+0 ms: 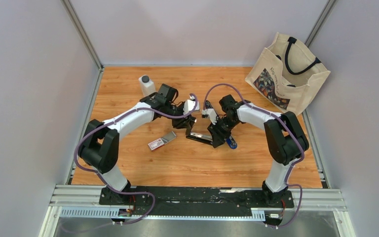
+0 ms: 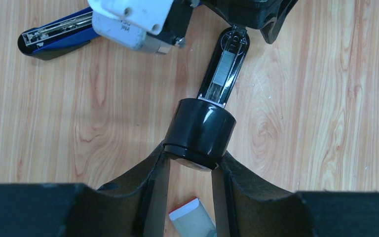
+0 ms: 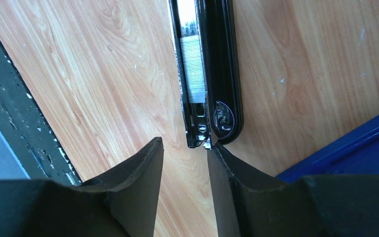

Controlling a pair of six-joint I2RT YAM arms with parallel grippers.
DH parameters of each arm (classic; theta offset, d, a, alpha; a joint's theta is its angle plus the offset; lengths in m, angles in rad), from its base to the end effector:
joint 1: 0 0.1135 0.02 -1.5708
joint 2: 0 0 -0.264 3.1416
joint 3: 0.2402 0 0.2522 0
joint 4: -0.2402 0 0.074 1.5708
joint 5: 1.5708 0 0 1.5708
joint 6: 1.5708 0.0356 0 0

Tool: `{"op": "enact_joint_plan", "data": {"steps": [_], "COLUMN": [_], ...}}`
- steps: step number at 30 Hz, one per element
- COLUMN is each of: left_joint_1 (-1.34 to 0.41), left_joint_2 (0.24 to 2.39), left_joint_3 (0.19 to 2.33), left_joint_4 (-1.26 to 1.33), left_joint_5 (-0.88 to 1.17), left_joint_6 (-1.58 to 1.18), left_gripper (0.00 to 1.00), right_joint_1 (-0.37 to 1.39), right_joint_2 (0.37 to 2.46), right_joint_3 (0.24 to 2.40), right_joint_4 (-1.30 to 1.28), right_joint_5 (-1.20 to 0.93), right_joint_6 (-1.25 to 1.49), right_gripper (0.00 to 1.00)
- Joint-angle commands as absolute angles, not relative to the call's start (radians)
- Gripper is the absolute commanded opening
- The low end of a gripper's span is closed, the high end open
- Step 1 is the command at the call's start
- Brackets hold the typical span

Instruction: Load the staples into the stapler

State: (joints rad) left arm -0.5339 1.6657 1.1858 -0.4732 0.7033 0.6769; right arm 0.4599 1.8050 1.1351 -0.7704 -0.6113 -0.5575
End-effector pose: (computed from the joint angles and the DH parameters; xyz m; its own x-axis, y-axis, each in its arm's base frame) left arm 0.2884 -0.1972 0.2340 -0.1019 0.6152 -0.7817 0.9935 0.1033 -0.0482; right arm 0.2812 0.1621 0.1630 -0.5262 -0.7441 -0.4115 -0.8353 0.3618 0.4140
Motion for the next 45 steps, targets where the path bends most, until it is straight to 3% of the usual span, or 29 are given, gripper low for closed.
{"op": "enact_joint_plan", "data": {"steps": [1, 30, 45], "left_joint_1": [-0.566, -0.719, -0.727], "left_joint_2": [1.686, 1.779, 1.775], "left_joint_3": [1.172, 1.189, 1.192], "left_joint_4": [-0.492, -0.552, -0.584], "left_joint_5": [0.655, 0.457, 0.463], "left_joint_6": [0.635, 0.689, 0.689], "left_gripper": [0.00, 0.02, 0.39], "right_joint_1": [0.460, 0.446, 0.391], "right_joint_2": [1.825, 1.727, 1.549], "right_joint_3": [1.167, 1.181, 1.152], "right_joint_4": [-0.769, -0.773, -0.766], "right_joint_5": [-0.664, -0.655, -0.562], "right_joint_6": [-0.526, -0.508, -0.508], "right_gripper": [0.45, 0.44, 0.48]}}
